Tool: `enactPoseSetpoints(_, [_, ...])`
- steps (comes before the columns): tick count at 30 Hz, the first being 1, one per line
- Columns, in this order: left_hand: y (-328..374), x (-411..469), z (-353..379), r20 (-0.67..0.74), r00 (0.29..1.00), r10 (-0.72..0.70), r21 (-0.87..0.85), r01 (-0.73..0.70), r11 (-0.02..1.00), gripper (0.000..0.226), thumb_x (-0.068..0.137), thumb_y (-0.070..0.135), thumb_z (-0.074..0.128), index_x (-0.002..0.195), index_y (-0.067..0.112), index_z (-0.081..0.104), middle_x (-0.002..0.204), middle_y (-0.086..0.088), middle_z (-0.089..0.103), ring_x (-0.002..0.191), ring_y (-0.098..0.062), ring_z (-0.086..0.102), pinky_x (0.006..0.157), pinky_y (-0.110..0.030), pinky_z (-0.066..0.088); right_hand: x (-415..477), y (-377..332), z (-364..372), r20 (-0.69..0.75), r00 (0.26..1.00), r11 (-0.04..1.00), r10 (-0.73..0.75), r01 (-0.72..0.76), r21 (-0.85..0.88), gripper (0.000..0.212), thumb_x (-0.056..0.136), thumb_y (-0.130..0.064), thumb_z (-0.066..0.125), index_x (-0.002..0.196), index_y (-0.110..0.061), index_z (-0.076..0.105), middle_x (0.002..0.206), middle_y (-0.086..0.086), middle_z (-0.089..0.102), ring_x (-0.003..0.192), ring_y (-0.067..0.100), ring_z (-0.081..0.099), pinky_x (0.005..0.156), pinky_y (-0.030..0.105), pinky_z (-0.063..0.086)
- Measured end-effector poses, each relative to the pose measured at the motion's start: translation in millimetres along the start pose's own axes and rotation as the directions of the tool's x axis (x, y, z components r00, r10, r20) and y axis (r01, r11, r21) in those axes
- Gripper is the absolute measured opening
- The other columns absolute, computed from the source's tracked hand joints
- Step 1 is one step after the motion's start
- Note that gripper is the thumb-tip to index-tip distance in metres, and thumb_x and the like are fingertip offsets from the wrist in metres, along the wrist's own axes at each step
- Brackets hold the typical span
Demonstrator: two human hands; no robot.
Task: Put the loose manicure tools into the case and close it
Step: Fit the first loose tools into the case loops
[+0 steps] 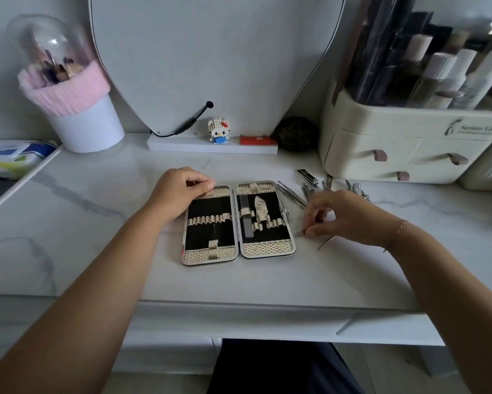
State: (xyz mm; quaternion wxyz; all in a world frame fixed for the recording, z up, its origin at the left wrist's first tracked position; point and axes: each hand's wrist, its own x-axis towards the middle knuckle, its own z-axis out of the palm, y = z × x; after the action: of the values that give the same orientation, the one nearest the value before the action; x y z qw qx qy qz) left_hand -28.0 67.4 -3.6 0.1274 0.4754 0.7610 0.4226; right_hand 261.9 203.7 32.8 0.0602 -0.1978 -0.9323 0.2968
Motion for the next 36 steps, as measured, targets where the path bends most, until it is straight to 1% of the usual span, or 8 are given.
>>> enactPoseSetpoints(5, [-0.2, 0.4, -0.5, 0.003, 1.0, -0.007, -0.02, 0.007, 1.0, 0.009, 0.083, 0.024, 0.069, 0.09, 0.021, 0.074, 0.085, 0.01, 0.064, 0.078, -0.003, 0.056, 0.07, -0.019, 0.039, 5.8, 0.1, -1.5, -0.058, 0.998, 0.997, 0.023, -0.019, 0.071, 0.019, 0.075, -0.012, 0.076, 0.075, -0.029, 0.066, 0.068, -0.008, 0.066, 0.059, 0.001, 0.054, 0.062, 0.011, 0.042])
enactPoseSetpoints(10, [-0.1, 0.9, -1.1, 0.01, 1.0, -0.013, -0.018, 0.013, 1.0, 0.014, 0.083, 0.025, 0.069, 0.094, 0.018, 0.074, 0.089, 0.007, 0.064, 0.079, -0.004, 0.056, 0.07, -0.019, 0.04, 23.2, -10.3, -2.5, -0.303, 0.945, 0.938, 0.121, -0.009, 0.346, 0.033, 0.081, 0.001, 0.066, 0.111, -0.013, 0.061, 0.072, 0.001, 0.064, 0.055, 0.013, 0.062, 0.061, 0.022, 0.052])
enactPoseSetpoints(13, [0.7, 0.7, -1.3, 0.015, 1.0, -0.021, -0.029, 0.021, 0.999, 0.014, 0.082, 0.026, 0.07, 0.093, 0.019, 0.074, 0.087, 0.01, 0.064, 0.08, -0.002, 0.057, 0.071, -0.017, 0.04, 44.9, -30.9, 2.8, -0.419, 0.878, 0.829, 0.232, 0.047, 0.558, 0.026, 0.083, 0.0, 0.063, 0.108, -0.01, 0.063, 0.069, 0.005, 0.066, 0.052, 0.007, 0.061, 0.055, 0.016, 0.051])
enactPoseSetpoints(16, [-0.7, 1.3, -3.6, 0.017, 0.999, -0.041, -0.055, 0.042, 0.998, 0.011, 0.081, 0.025, 0.071, 0.09, 0.02, 0.074, 0.085, 0.014, 0.067, 0.082, -0.004, 0.06, 0.075, -0.019, 0.042, 72.0, -54.8, 18.2, -0.285, 0.896, 0.656, 0.342, -0.01, 0.755, 0.016, 0.085, 0.001, 0.06, 0.101, 0.0, 0.063, 0.073, 0.014, 0.067, 0.057, 0.012, 0.066, 0.057, 0.018, 0.056])
enactPoseSetpoints(19, [-3.5, 2.2, -8.0, 0.025, 0.997, -0.073, -0.104, 0.075, 0.992, 0.007, 0.08, 0.023, 0.072, 0.087, 0.022, 0.074, 0.086, 0.011, 0.071, 0.083, -0.007, 0.064, 0.081, -0.025, 0.047, 98.2, -72.2, 33.9, -0.154, 0.906, 0.581, 0.395, -0.117, 0.806, 0.011, 0.085, 0.003, 0.06, 0.095, 0.002, 0.06, 0.074, 0.017, 0.067, 0.054, 0.013, 0.067, 0.056, 0.021, 0.058])
enactPoseSetpoints(26, [0.2, 1.8, -9.5, 0.043, 0.996, -0.073, -0.118, 0.078, 0.99, 0.006, 0.079, 0.022, 0.074, 0.084, 0.021, 0.075, 0.085, 0.009, 0.071, 0.079, -0.004, 0.062, 0.073, -0.019, 0.044, 118.7, -73.9, 54.4, -0.164, 0.88, 0.659, 0.445, -0.197, 0.726, 0.012, 0.079, -0.003, 0.071, 0.083, 0.002, 0.061, 0.063, 0.014, 0.067, 0.045, 0.014, 0.061, 0.046, 0.019, 0.052])
enactPoseSetpoints(30, [3.4, 1.3, -9.6, 0.093, 0.994, -0.05, -0.136, 0.062, 0.989, 0.017, 0.073, 0.029, 0.078, 0.088, 0.024, 0.075, 0.08, 0.013, 0.068, 0.066, 0.005, 0.058, 0.065, -0.012, 0.044, 118.6, -74.1, 53.9, -0.123, 0.891, 0.608, 0.437, -0.192, 0.77, 0.007, 0.083, -0.003, 0.066, 0.081, 0.002, 0.062, 0.063, 0.015, 0.066, 0.046, 0.014, 0.063, 0.047, 0.02, 0.053])
enactPoseSetpoints(36, [4.4, 0.0, -3.5, 0.069, 0.998, 0.011, -0.111, -0.003, 0.994, 0.017, 0.07, 0.029, 0.081, 0.085, 0.028, 0.074, 0.078, 0.011, 0.062, 0.067, -0.003, 0.056, 0.065, -0.017, 0.042, 117.5, -72.7, 50.5, -0.089, 0.908, 0.617, 0.409, -0.204, 0.76, 0.007, 0.084, -0.003, 0.065, 0.087, 0.004, 0.063, 0.061, 0.012, 0.066, 0.044, 0.01, 0.062, 0.044, 0.016, 0.05])
